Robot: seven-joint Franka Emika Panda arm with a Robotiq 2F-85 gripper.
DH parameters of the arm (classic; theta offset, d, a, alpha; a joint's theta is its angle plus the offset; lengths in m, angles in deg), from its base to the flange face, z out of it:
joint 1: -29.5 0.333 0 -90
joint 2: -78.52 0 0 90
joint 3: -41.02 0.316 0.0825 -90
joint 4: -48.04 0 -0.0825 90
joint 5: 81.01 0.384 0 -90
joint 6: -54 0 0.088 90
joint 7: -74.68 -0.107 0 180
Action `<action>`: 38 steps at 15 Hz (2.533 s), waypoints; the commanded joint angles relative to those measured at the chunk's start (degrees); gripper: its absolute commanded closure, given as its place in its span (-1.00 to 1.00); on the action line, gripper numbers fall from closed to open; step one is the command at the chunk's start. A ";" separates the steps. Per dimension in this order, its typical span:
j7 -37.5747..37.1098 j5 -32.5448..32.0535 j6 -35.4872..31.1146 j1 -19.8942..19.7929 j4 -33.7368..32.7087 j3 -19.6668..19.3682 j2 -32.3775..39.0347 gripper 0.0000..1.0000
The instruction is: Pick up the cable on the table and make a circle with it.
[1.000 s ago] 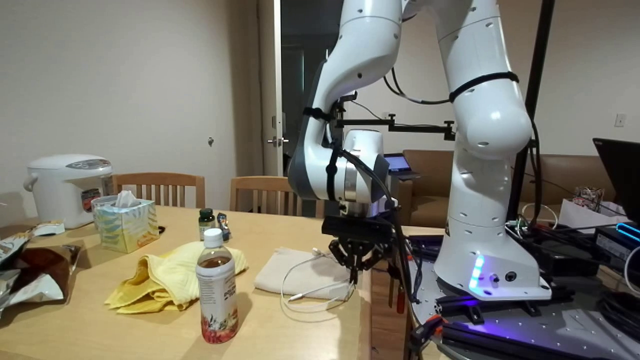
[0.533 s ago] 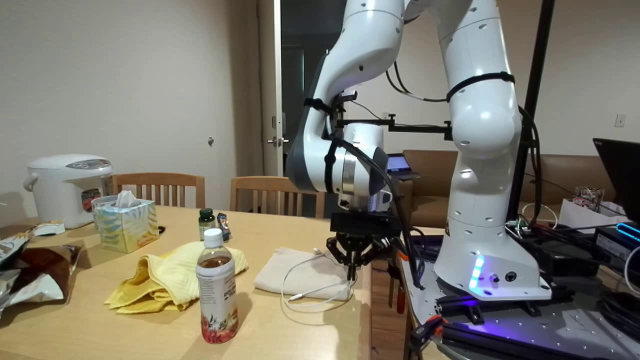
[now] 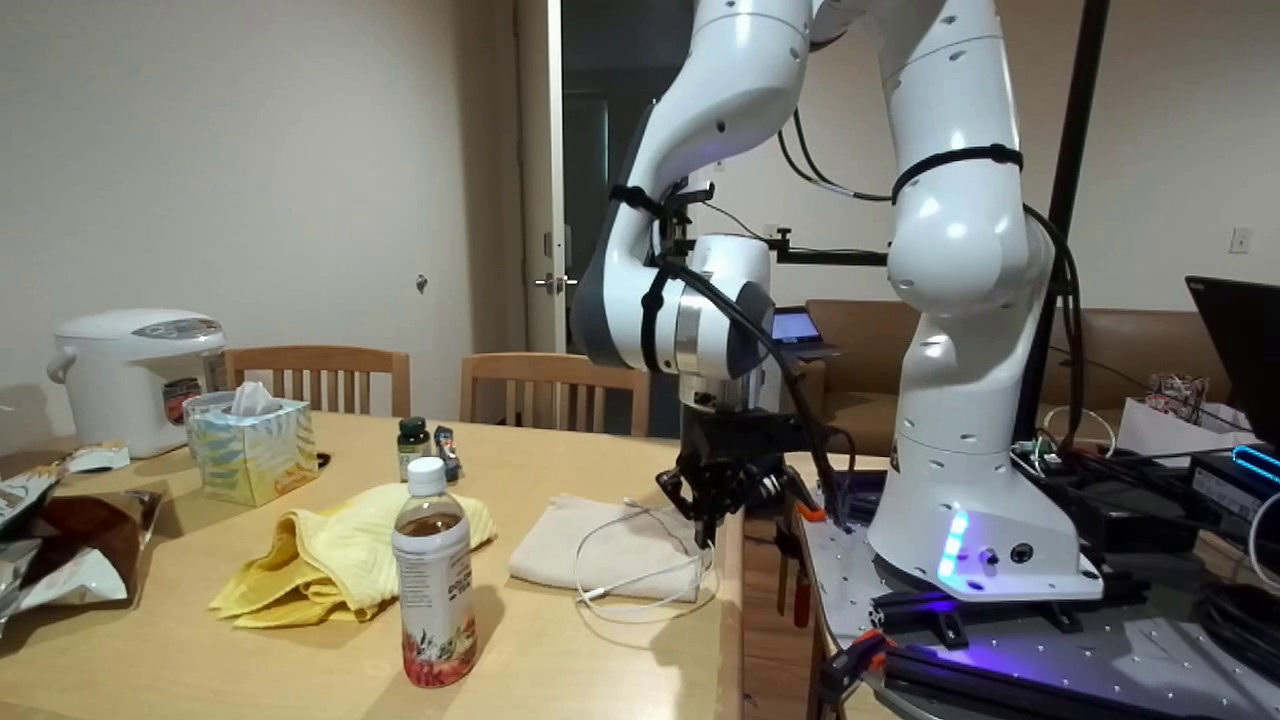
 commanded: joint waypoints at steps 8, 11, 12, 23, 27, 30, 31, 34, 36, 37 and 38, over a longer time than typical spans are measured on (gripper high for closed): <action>39.82 9.53 0.11 7.14 0.03 -8.99 0.18 0.99; 51.49 13.46 0.21 13.08 0.05 -15.07 0.24 0.99; 55.10 14.49 0.22 14.89 0.05 -16.74 0.15 0.99; 75.03 17.34 0.28 36.93 -0.45 -39.67 -0.59 0.05; 79.48 19.46 0.28 36.97 -1.39 -40.44 -0.86 -0.47; 83.04 21.94 0.28 35.72 -2.42 -39.34 -1.61 -0.85; 83.87 22.42 0.28 35.86 -2.76 -39.36 -1.92 -0.95; 86.97 23.59 0.28 36.52 -4.06 -40.08 -1.87 -1.00; 88.74 24.00 0.28 36.75 -4.70 -40.49 -1.89 -1.00; 89.42 24.22 0.28 37.03 -4.91 -40.84 -1.87 -1.00; 90.10 24.63 0.28 37.19 -5.08 -41.16 -1.83 -1.00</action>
